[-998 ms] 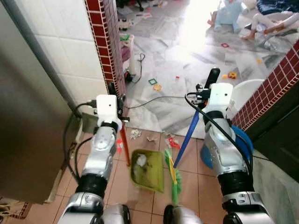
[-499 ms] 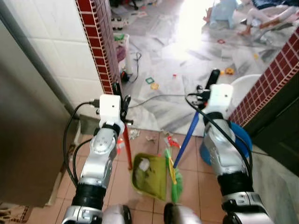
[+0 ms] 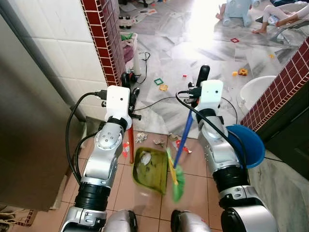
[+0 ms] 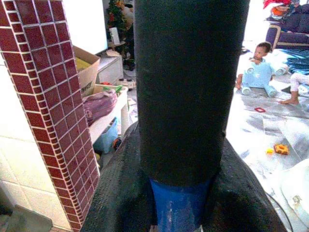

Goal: Sweep floor

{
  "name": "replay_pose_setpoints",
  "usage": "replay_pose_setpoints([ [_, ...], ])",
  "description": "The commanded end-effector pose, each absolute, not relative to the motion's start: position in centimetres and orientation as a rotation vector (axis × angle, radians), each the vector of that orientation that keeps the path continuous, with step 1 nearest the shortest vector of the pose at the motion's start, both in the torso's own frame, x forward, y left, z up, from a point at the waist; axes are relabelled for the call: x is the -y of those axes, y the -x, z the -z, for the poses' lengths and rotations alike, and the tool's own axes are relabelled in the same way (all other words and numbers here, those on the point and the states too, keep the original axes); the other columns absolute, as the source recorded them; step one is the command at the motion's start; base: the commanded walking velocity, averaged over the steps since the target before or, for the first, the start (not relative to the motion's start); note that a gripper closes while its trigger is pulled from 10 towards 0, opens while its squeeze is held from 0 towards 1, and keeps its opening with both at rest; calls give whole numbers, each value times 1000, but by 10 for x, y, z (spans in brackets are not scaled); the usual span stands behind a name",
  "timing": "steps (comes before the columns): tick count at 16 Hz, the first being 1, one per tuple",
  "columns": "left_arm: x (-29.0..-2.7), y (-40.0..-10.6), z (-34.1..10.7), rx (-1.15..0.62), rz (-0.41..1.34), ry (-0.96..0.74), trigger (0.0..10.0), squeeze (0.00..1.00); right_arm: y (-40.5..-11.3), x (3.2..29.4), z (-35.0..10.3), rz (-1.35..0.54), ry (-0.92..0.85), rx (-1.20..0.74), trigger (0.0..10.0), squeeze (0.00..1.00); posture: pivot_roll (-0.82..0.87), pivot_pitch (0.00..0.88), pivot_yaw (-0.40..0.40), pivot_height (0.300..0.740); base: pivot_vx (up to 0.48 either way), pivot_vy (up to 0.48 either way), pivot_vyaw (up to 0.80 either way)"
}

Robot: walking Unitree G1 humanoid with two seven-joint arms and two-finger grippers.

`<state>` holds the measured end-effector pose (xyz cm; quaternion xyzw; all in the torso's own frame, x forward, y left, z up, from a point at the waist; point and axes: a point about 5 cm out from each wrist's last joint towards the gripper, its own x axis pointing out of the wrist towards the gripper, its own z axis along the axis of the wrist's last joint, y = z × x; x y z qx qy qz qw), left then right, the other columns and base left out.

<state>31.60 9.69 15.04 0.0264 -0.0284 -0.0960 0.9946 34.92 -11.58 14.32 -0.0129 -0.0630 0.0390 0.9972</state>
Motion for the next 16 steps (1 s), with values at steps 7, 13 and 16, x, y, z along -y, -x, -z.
replay_pose_setpoints([
  [7, -107, -300, -147, 57, 177, -28, 10000, 0, -331, 162, -129, 37, 8, 82, 10000, 0, -69, 0, -3, 740, 0, 0, -279],
  [13, -108, -300, -141, 27, 193, 6, 10000, 0, -326, 179, -134, 60, 42, 91, 10000, 0, -95, 0, 8, 740, 0, 0, -416],
  [16, -106, -300, -141, 27, 194, 19, 10000, 0, -323, 180, -135, 51, 56, 94, 10000, 0, -102, 0, 4, 740, 0, 0, 0],
])
